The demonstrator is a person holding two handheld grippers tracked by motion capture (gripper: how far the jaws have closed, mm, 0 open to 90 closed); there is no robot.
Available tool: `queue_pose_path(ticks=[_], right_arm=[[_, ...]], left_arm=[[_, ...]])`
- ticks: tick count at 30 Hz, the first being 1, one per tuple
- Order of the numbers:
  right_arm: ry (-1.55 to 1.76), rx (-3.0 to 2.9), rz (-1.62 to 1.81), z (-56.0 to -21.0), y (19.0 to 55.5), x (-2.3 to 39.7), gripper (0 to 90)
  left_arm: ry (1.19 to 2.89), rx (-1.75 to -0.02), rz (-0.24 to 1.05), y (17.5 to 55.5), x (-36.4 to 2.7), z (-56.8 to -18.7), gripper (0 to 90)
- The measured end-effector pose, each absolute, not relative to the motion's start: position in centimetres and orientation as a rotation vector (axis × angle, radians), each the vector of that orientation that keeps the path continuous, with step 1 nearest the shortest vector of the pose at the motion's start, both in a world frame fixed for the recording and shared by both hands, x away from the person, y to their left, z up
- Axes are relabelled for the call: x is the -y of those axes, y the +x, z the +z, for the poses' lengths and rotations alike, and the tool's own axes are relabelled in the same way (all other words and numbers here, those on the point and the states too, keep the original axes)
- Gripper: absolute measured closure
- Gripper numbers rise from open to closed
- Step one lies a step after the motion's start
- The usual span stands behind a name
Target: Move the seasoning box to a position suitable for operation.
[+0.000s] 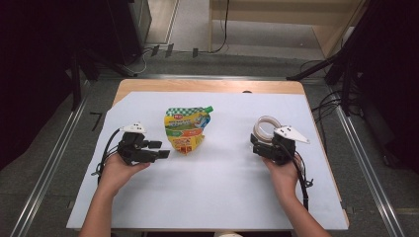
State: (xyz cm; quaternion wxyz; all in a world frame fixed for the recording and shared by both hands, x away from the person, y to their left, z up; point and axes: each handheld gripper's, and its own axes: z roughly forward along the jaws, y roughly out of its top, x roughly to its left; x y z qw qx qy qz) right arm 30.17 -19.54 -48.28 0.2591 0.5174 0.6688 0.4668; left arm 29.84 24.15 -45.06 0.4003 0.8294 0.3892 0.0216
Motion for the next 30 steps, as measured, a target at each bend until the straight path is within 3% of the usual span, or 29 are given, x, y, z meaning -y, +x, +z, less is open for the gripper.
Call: queue_pose_path(ticks=[30], right_arm=[[1.248,-2.044,1.348,-49.9,24.5,14.7,12.0]], left_arm=[[2.198,-0.801,-0.007,27.8,-18.8,-44.0,41.2]])
